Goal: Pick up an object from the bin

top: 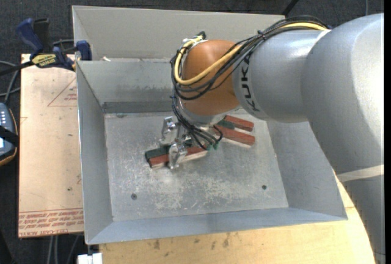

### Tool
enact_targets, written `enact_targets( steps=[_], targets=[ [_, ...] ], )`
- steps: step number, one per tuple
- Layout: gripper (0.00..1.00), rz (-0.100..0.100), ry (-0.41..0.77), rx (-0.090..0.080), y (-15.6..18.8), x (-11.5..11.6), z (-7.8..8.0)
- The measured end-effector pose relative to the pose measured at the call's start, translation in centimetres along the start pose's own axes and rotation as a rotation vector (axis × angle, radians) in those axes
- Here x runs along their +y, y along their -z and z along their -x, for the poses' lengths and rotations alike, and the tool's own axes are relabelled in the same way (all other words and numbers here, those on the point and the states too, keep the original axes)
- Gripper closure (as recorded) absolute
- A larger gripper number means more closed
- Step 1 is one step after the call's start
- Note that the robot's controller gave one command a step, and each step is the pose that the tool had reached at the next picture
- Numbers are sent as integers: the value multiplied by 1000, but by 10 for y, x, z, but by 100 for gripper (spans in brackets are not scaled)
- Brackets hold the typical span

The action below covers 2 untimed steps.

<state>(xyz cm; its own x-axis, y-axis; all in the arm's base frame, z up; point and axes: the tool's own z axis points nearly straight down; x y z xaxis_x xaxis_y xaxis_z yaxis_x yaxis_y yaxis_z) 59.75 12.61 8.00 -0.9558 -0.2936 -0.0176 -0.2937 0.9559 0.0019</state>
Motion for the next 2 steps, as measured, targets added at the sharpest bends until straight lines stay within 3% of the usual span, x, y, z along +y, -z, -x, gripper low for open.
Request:
enact_targets(
  steps=[1, 2],
  targets=[
    [100, 0, 0, 0, 0, 0, 0],
    [100, 0, 87, 13, 129, 8, 20]
  ],
)
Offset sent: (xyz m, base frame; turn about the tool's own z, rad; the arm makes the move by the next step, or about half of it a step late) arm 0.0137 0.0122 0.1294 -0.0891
